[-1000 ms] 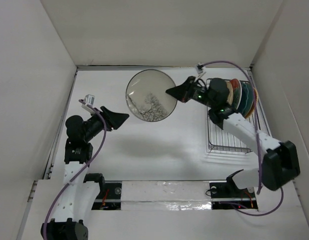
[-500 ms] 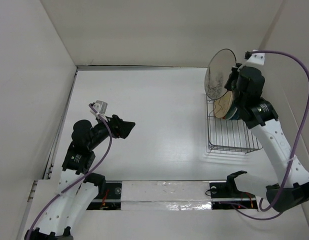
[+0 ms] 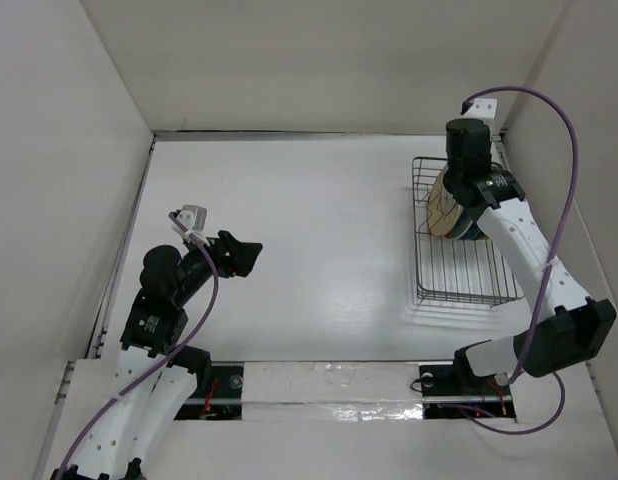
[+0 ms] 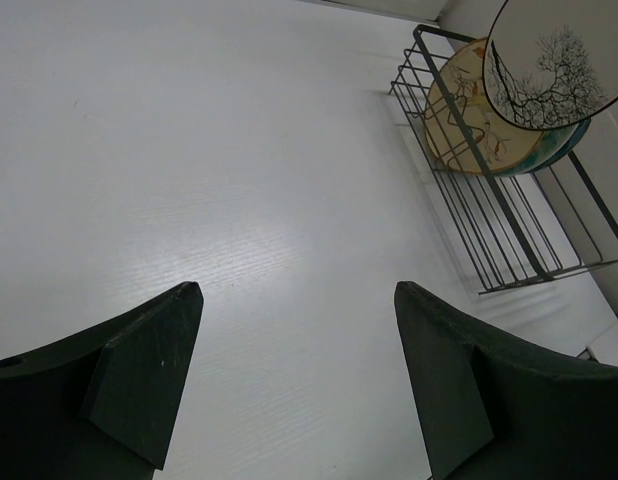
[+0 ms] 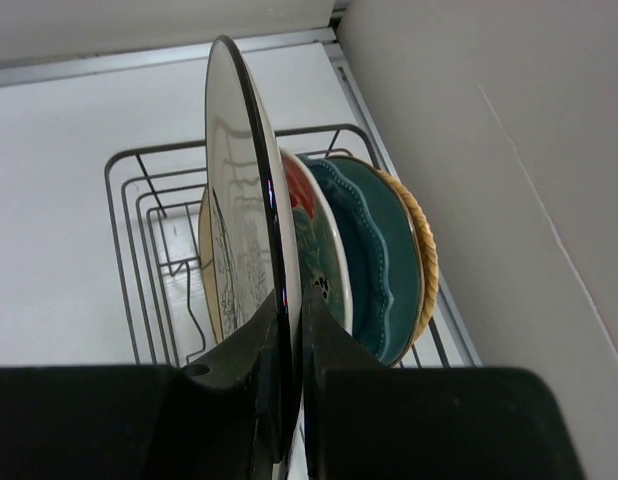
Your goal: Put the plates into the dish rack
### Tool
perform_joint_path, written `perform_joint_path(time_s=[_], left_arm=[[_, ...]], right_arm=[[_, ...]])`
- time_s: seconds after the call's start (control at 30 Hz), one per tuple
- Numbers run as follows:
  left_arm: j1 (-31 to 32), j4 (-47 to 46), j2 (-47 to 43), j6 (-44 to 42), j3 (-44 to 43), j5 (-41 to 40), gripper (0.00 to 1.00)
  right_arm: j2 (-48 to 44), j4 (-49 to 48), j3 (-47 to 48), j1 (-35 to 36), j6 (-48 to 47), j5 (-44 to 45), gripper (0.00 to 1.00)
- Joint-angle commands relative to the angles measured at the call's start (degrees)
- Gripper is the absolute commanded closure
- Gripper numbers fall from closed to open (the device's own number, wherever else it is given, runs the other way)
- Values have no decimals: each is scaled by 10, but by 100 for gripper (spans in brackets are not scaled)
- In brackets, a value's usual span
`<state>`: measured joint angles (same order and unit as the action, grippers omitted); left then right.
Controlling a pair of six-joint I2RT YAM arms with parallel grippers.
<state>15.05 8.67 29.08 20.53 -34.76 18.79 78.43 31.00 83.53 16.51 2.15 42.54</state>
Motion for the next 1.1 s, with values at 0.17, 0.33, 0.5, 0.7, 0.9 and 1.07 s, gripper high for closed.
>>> perform_joint_path(time_s=[0.17, 0.33, 0.5, 0.7, 0.9, 1.07], left_arm=[[3, -11, -8, -3, -27, -7, 25], [3, -13, -8, -5, -27, 1, 25], [3, -15, -7, -6, -26, 5, 25], [3, -15, -5, -6, -26, -1, 25], [3, -21, -18, -14, -24, -12, 25], [3, -26, -30, -11, -20, -25, 25]], right_arm=[[19, -88, -52, -9, 22, -20, 100], [38, -111, -98, -9, 43, -67, 100], [37, -144, -137, -9, 72, -110, 100], [12, -143, -150, -9, 108, -81, 44], [-79, -142, -150, 8, 116, -91, 8], [-150, -125, -125, 62, 114, -97, 1]])
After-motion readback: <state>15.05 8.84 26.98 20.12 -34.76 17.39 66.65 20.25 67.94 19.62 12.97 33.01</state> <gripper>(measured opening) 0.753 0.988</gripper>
